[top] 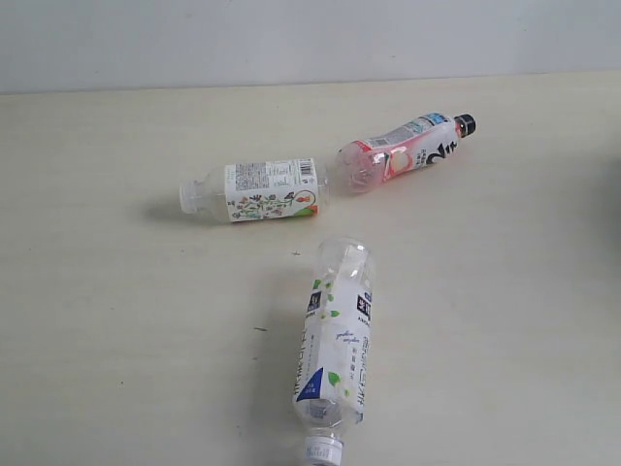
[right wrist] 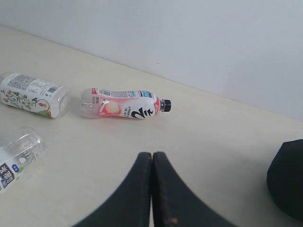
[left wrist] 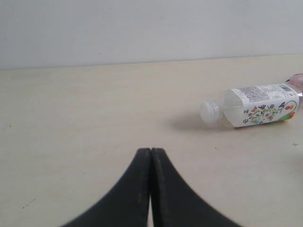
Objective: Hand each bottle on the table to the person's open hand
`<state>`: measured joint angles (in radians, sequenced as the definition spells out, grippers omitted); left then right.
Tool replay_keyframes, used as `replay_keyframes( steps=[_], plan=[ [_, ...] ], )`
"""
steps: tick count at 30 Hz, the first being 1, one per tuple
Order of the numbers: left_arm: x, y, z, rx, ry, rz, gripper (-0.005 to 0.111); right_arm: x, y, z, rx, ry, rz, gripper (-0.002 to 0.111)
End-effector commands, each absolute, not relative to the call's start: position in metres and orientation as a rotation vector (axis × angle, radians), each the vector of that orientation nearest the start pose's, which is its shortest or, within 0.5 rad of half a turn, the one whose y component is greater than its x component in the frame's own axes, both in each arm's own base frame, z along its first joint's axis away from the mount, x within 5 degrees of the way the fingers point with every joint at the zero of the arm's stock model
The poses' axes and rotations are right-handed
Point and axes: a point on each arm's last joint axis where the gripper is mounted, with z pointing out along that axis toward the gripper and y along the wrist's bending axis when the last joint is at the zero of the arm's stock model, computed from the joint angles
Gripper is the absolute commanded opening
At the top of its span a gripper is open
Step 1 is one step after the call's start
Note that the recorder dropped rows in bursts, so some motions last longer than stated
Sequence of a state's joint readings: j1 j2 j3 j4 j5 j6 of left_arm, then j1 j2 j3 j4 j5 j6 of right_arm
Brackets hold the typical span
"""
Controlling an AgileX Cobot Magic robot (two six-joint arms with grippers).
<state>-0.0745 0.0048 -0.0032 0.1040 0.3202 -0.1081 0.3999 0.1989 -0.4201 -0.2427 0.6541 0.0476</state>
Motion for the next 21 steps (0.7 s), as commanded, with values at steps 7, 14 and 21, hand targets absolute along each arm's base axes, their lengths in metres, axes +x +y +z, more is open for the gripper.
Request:
replay_keyframes(
  steps=[7, 14, 21],
  plan=[
    [0.0541, -0.0015, 0.1849, 0.036, 1.797, -0.04, 0.003, 0.0496, 0.0058, 0.2834, -0.408, 1.849, 0.025, 0.0],
    [0.0541, -0.0015, 0.1849, 0.036, 1.797, -0.04, 0.003, 0.0496, 0.0058, 0.2834, -0.408, 1.849, 0.025, 0.0],
    [0.0541, -0.0015, 0.1849, 0.034, 1.797, -0.041, 0.003, 0.0446, 0.0037, 0.2849, -0.398, 1.817, 0.03, 0.0]
  ],
)
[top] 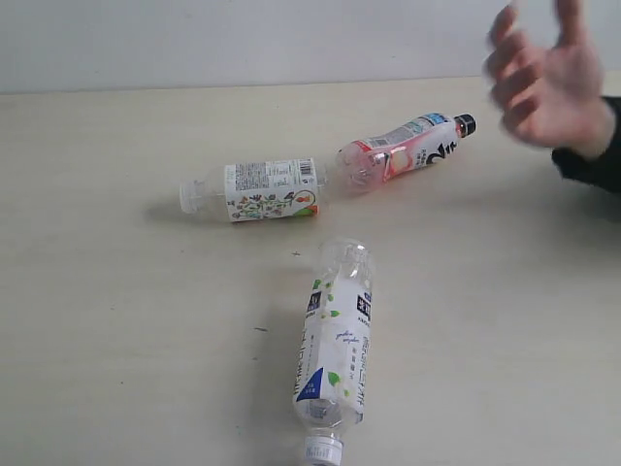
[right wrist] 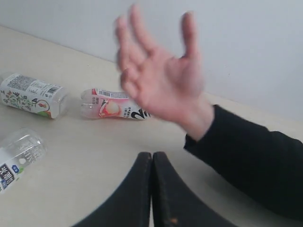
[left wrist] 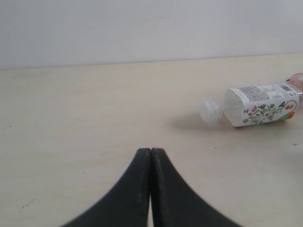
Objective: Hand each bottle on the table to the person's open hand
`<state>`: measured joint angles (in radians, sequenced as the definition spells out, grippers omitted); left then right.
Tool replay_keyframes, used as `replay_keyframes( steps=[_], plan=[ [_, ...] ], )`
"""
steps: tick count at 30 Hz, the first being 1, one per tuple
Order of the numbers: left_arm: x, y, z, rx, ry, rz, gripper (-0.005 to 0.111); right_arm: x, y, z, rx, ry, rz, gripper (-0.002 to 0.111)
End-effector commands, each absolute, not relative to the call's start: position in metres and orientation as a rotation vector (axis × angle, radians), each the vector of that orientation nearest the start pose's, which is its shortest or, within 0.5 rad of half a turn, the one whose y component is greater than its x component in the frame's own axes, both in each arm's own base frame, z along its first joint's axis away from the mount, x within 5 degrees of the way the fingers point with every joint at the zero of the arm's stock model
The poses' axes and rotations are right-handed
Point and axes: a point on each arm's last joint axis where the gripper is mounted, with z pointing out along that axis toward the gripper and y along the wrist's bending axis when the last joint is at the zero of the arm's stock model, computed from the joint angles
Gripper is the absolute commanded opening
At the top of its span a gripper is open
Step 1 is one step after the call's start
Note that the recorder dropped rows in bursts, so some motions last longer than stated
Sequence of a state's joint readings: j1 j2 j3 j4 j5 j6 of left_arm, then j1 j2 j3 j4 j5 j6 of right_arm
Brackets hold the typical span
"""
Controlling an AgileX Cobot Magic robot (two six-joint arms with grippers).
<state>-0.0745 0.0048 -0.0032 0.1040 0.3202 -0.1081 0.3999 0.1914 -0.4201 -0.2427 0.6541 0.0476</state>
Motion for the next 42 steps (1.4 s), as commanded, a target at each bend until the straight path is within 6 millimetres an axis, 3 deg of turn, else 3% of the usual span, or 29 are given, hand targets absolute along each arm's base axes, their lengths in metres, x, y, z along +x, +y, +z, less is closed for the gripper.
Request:
replay_keyframes(
  steps=[1, 36, 42],
  plan=[
    [0.054, -0.001, 0.185, 0.034, 1.797, -0.041, 0.003, 0.042, 0.003, 0.286, -0.392, 1.802, 0.033, 0.0],
    [0.054, -0.001, 0.185, 0.037, 1.797, -0.039, 0.003, 0.037, 0.003, 0.291, -0.365, 1.726, 0.08, 0.0],
    [0.054, -0.001, 0.185, 0.034, 1.797, -0.041, 0.003, 0.056, 0.019, 0.297, -0.345, 1.925, 0.231, 0.003]
  ],
)
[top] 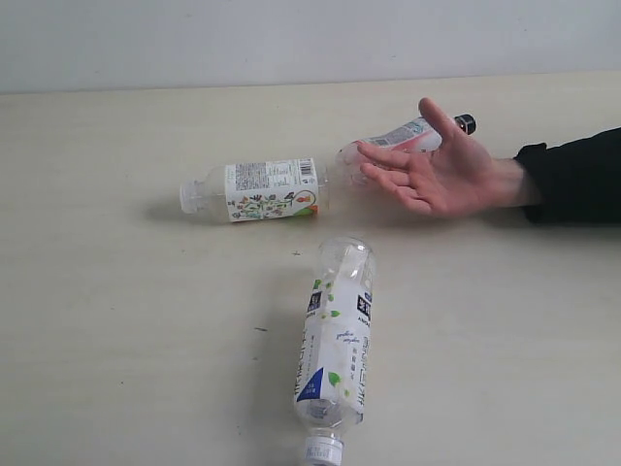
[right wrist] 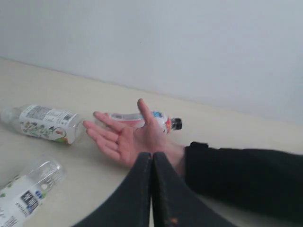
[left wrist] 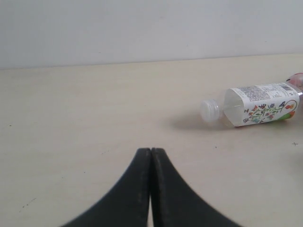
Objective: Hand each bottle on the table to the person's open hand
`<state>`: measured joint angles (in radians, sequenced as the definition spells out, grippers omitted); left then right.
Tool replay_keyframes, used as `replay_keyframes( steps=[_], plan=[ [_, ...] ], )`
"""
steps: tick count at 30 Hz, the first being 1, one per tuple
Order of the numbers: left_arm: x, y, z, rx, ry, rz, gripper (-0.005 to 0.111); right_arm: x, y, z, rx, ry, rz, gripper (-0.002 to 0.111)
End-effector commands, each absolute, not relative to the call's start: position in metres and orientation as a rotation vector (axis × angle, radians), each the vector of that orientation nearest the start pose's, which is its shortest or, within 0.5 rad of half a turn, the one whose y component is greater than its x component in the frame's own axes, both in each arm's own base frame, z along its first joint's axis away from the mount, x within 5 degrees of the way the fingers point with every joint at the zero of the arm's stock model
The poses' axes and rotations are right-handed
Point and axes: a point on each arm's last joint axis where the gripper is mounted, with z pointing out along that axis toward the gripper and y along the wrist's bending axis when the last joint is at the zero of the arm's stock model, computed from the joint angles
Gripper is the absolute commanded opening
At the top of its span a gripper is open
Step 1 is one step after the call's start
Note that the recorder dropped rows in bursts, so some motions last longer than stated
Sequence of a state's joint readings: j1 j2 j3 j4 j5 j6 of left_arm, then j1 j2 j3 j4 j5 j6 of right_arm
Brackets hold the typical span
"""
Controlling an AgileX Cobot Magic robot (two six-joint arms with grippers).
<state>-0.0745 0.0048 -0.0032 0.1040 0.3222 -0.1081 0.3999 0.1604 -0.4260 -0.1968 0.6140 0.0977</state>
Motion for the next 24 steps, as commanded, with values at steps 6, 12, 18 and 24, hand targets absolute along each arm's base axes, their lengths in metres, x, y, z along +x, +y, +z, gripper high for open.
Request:
replay_keyframes(
  steps=[6, 12, 18, 24],
  plan=[
    [0.054, -0.001, 0.185, 0.036, 1.797, -0.039, 0.003, 0.118, 0.087, 0.31, -0.657, 2.377, 0.657, 0.003],
    [0.054, -0.001, 0.185, 0.036, 1.797, -0.039, 0.003, 0.197, 0.165, 0.255, -0.722, 2.813, 0.851, 0.003],
    [0.054, -0.001, 0.185, 0.034, 1.797, -0.041, 0.003, 0.226, 0.193, 0.227, -0.109, 3.055, -0.043, 0.004],
    [0.054, -0.001, 0.185, 0.036, 1.797, -0.039, 0.003, 0.235, 0.222, 0.221, -0.001, 3.044, 0.136, 0.029]
  ],
)
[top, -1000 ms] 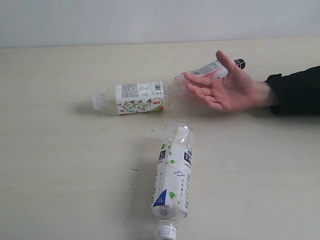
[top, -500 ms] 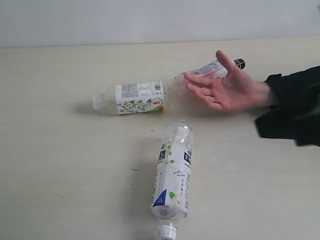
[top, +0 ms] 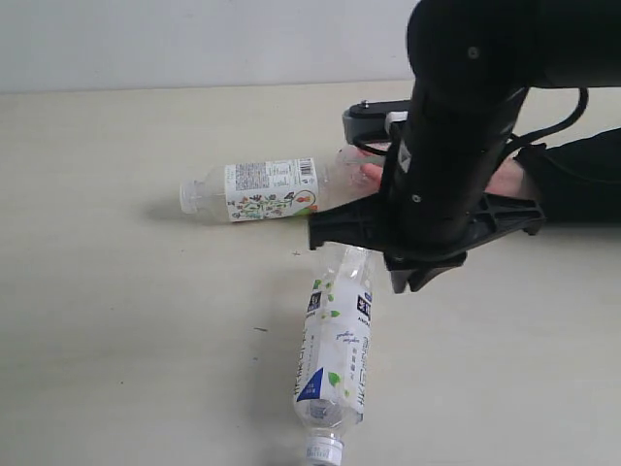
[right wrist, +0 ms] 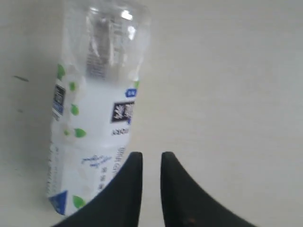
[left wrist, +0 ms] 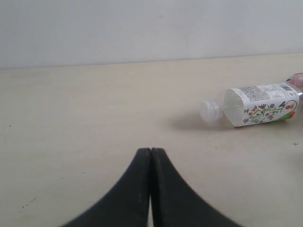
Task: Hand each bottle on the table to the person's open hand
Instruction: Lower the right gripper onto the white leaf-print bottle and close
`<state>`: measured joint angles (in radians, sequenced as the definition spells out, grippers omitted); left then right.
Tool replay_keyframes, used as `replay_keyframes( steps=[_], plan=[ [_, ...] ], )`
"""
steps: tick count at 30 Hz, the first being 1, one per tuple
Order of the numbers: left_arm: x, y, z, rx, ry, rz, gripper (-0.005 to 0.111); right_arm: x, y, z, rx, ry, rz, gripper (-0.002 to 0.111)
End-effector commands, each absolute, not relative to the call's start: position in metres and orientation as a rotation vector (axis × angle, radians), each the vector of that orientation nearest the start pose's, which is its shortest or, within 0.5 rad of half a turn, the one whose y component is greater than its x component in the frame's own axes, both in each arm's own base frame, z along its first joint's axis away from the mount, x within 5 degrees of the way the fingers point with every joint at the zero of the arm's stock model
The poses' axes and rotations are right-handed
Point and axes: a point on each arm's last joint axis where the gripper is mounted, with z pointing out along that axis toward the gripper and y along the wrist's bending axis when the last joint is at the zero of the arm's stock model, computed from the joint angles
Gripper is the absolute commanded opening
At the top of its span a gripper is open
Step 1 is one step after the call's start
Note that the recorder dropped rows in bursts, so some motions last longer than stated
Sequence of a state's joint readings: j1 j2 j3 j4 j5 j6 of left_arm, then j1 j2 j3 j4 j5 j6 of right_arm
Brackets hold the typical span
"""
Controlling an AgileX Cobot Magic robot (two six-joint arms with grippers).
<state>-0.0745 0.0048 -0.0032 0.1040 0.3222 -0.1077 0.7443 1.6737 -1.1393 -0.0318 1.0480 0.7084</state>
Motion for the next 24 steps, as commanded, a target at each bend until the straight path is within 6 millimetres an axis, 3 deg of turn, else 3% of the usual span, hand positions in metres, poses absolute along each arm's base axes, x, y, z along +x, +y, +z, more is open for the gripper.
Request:
replay_keyframes(
  steps=[1, 5, 11, 17, 24],
  plan=[
    [0.054, -0.001, 0.185, 0.036, 1.797, -0.039, 0.003, 0.236, 0.226, 0.221, 0.019, 3.046, 0.18, 0.037],
    [0.054, -0.001, 0.185, 0.034, 1.797, -0.041, 0.003, 0.236, 0.238, 0.215, -0.017, 3.016, 0.253, 0.065],
    [0.054, -0.001, 0.185, 0.036, 1.799, -0.039, 0.003, 0.238, 0.257, 0.2, -0.084, 2.953, 0.316, 0.089],
    [0.054, -0.001, 0.185, 0.034, 1.799, -0.041, 0.003, 0.242, 0.253, 0.181, -0.063, 2.99, 0.156, 0.1],
    [0.054, -0.001, 0.185, 0.036, 1.799, -0.039, 0.003, 0.247, 0.253, 0.163, -0.047, 3.004, 0.072, 0.101]
  ],
)
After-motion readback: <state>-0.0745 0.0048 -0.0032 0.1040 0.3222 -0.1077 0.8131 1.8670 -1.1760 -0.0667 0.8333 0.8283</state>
